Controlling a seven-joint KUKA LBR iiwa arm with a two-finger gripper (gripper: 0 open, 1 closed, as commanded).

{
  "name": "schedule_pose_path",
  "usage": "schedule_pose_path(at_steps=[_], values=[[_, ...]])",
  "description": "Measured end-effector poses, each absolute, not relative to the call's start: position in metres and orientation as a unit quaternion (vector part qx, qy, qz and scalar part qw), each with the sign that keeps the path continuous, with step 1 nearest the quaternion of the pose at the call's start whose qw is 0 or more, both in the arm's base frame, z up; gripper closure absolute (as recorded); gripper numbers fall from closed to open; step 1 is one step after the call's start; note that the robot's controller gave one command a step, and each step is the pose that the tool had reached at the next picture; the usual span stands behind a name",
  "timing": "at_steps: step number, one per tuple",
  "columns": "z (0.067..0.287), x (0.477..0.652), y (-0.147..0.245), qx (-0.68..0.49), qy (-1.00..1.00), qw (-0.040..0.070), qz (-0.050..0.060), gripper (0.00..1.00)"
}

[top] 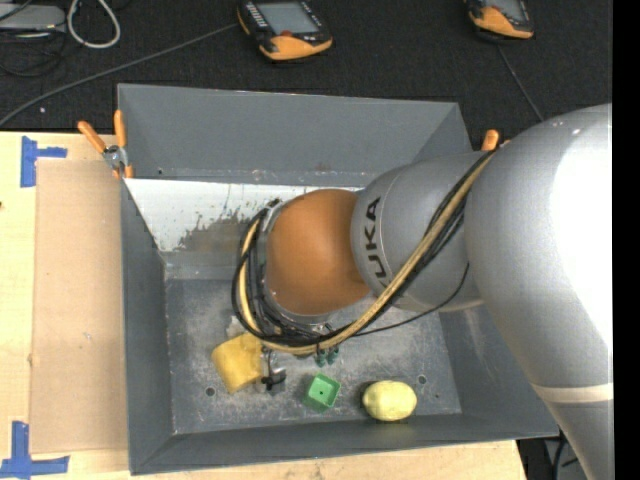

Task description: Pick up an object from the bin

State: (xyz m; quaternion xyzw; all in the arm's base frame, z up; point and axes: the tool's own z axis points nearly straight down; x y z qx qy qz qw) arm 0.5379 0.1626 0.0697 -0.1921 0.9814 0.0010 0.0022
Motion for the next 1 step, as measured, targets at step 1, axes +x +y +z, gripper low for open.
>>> schedule_pose_path(at_steps=[1], values=[[0.0766,0.5371,0.1624,-0.191,0.982,0.001,0.001,1.0]])
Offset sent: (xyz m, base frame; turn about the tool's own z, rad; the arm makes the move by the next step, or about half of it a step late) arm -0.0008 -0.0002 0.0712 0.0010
